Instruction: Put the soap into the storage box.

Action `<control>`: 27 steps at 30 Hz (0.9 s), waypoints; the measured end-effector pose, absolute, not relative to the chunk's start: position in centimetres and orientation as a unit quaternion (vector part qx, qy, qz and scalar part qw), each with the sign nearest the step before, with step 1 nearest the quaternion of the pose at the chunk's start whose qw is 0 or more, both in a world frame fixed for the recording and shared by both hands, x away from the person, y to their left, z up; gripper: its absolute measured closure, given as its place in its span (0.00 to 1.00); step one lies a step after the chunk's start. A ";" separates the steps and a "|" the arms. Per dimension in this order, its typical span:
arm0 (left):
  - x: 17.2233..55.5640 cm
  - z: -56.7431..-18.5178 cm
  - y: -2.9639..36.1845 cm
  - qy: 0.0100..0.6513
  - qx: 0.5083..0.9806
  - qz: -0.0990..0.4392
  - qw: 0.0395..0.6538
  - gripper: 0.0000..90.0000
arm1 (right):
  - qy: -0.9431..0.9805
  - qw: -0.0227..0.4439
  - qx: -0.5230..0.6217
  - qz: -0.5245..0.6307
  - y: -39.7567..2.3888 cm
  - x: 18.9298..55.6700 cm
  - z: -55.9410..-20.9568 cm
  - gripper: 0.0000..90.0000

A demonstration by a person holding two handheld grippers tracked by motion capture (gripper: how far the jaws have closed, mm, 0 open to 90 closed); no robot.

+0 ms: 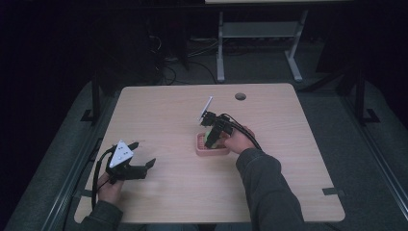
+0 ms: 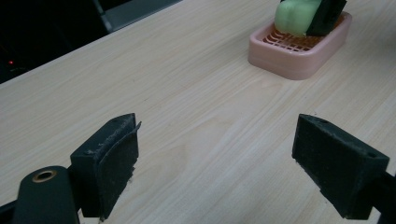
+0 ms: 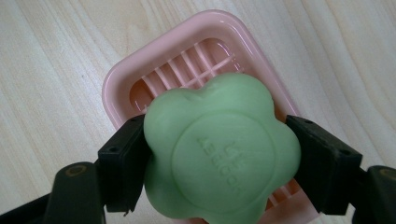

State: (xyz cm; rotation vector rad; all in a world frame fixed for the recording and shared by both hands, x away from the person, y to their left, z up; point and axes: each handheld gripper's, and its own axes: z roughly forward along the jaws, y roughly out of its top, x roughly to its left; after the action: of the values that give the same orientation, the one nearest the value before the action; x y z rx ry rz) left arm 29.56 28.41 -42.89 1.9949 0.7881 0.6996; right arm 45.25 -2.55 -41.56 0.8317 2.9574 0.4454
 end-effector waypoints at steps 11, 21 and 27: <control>29.5 -42.9 28.4 0.315 0.798 0.280 0.430 0.16 | 0.954 0.022 0.266 0.135 -2.6 45.2 -41.8 0.28; 29.6 -42.9 28.3 0.315 0.798 0.280 0.431 0.16 | 0.953 0.027 0.264 0.146 -2.6 45.1 -41.4 0.28; 29.6 -42.9 28.3 0.314 0.799 0.279 0.429 0.16 | 0.952 0.027 0.265 0.148 -2.6 45.1 -41.4 0.28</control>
State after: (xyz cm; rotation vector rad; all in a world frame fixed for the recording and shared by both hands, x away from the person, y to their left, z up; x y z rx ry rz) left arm 29.63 28.29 -42.93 1.9953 0.7840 0.6974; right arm 45.10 -2.60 -41.35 0.8174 2.9418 0.4579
